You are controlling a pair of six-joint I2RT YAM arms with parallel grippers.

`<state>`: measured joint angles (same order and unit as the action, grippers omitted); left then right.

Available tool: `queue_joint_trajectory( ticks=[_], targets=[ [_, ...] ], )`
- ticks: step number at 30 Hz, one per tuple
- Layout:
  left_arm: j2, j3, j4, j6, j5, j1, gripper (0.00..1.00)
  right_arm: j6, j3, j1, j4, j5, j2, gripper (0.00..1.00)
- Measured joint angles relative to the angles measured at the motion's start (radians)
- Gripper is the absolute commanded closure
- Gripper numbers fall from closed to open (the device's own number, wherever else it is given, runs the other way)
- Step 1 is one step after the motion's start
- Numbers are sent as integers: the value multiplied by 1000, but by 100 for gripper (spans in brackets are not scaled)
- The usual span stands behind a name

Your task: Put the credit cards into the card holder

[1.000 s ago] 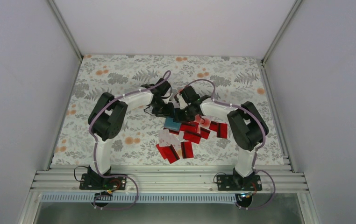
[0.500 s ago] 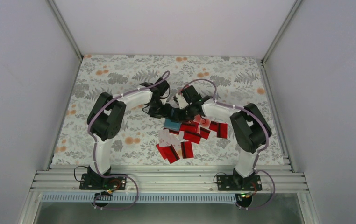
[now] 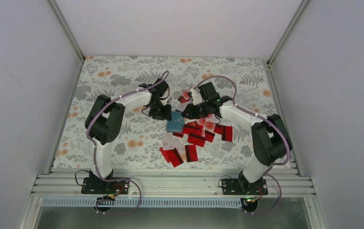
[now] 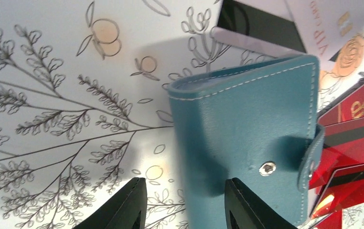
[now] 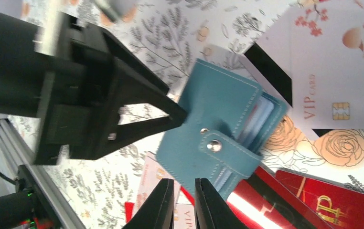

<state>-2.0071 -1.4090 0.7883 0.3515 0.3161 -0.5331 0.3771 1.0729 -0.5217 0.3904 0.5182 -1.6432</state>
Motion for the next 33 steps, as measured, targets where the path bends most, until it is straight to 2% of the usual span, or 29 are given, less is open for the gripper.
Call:
queue_joint_trajectory(
  ticks=[8, 17, 33],
  targets=[
    [-1, 0, -57, 0, 72, 1, 65, 16, 0, 5, 3, -9, -122, 88],
    [-21, 15, -91, 0, 107, 3, 72, 23, 3, 5, -7, 16, -190, 88],
    [-34, 24, -108, 5, 119, 3, 73, 33, 19, 5, -50, 58, -233, 88]
  ],
)
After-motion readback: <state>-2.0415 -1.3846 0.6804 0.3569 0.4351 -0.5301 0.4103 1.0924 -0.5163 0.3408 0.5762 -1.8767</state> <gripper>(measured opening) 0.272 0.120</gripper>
